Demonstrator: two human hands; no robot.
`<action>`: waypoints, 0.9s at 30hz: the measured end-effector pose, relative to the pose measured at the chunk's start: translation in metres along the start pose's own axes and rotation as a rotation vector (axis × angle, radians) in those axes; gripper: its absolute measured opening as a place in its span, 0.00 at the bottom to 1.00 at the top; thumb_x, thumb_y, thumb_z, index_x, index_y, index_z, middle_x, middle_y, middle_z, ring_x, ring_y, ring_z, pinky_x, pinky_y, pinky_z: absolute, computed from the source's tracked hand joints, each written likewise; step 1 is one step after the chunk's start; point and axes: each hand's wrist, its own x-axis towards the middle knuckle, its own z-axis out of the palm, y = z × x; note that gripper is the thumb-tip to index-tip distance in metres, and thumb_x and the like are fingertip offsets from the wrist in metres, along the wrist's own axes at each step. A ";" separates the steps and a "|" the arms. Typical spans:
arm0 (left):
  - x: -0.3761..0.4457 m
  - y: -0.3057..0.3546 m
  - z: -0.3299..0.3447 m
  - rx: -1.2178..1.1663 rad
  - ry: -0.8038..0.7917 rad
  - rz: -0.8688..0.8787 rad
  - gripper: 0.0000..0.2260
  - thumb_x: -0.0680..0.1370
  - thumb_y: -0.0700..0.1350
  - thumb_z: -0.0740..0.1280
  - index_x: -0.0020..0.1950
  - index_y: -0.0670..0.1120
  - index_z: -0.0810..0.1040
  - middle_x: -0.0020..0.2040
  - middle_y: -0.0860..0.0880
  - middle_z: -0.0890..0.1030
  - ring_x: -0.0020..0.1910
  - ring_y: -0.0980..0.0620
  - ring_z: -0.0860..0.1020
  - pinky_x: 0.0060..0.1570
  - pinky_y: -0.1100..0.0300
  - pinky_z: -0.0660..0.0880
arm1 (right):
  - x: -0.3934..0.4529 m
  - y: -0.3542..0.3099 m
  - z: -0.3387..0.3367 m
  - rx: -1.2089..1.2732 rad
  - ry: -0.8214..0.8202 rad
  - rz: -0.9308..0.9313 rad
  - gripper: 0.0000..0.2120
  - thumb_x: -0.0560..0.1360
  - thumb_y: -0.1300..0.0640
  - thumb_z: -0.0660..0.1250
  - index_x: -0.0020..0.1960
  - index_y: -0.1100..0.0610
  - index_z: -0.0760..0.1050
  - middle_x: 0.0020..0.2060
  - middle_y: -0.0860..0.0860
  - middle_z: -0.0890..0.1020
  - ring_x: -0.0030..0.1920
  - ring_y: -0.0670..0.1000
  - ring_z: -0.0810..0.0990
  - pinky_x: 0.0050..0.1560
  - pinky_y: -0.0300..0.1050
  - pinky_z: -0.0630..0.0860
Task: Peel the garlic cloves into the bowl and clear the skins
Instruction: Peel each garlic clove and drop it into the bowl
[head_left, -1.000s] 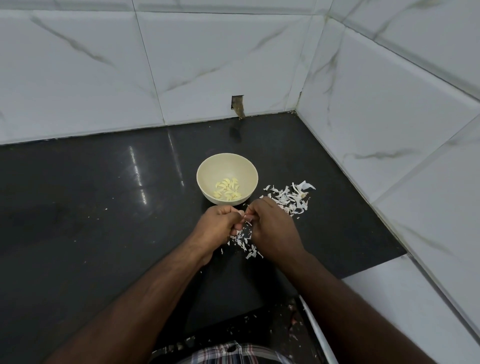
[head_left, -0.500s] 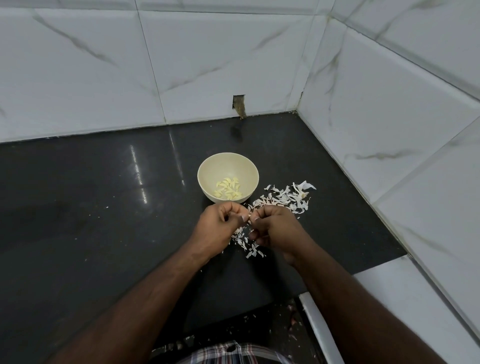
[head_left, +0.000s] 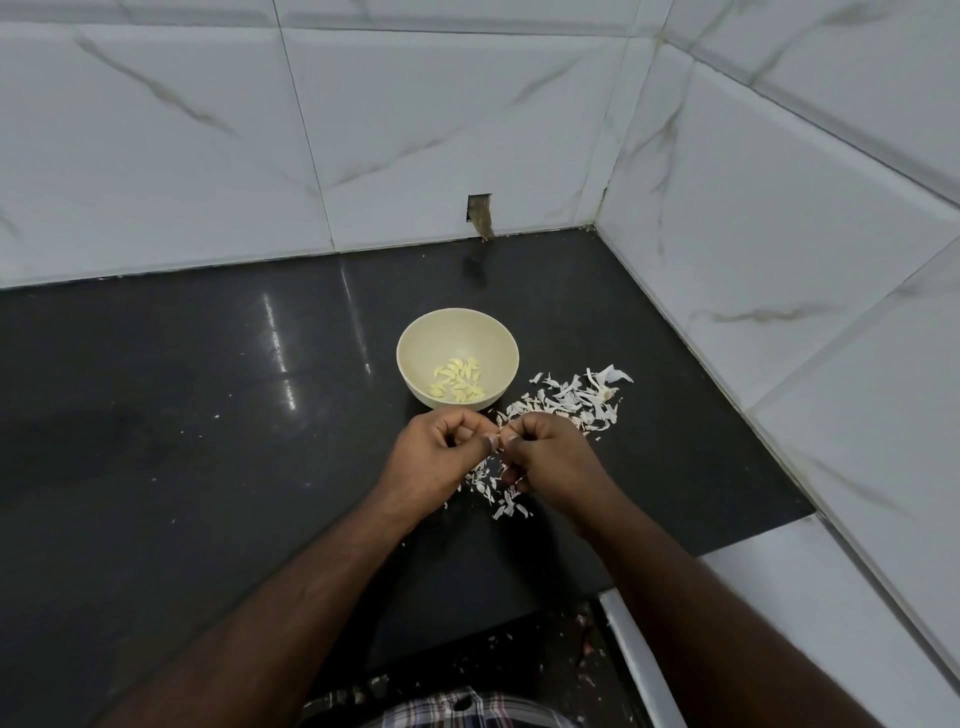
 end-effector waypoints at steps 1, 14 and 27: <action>0.000 0.000 0.001 0.016 0.027 -0.020 0.04 0.76 0.44 0.73 0.41 0.50 0.85 0.33 0.48 0.80 0.33 0.55 0.75 0.37 0.54 0.73 | 0.001 0.002 0.002 -0.047 0.022 -0.032 0.11 0.79 0.61 0.64 0.38 0.56 0.77 0.28 0.49 0.78 0.33 0.52 0.77 0.37 0.49 0.72; 0.001 0.006 0.005 -0.093 0.043 -0.197 0.15 0.80 0.47 0.67 0.38 0.39 0.79 0.30 0.50 0.77 0.31 0.54 0.70 0.35 0.59 0.68 | 0.002 0.019 0.006 -0.564 0.221 -0.588 0.04 0.79 0.58 0.65 0.46 0.54 0.73 0.43 0.46 0.73 0.41 0.44 0.71 0.39 0.42 0.68; -0.002 0.004 -0.001 -0.124 -0.010 0.001 0.06 0.78 0.38 0.71 0.48 0.48 0.86 0.43 0.44 0.85 0.41 0.54 0.80 0.44 0.60 0.78 | 0.006 0.005 -0.002 -0.020 -0.019 -0.084 0.07 0.79 0.58 0.66 0.42 0.57 0.77 0.29 0.51 0.81 0.34 0.54 0.80 0.39 0.52 0.77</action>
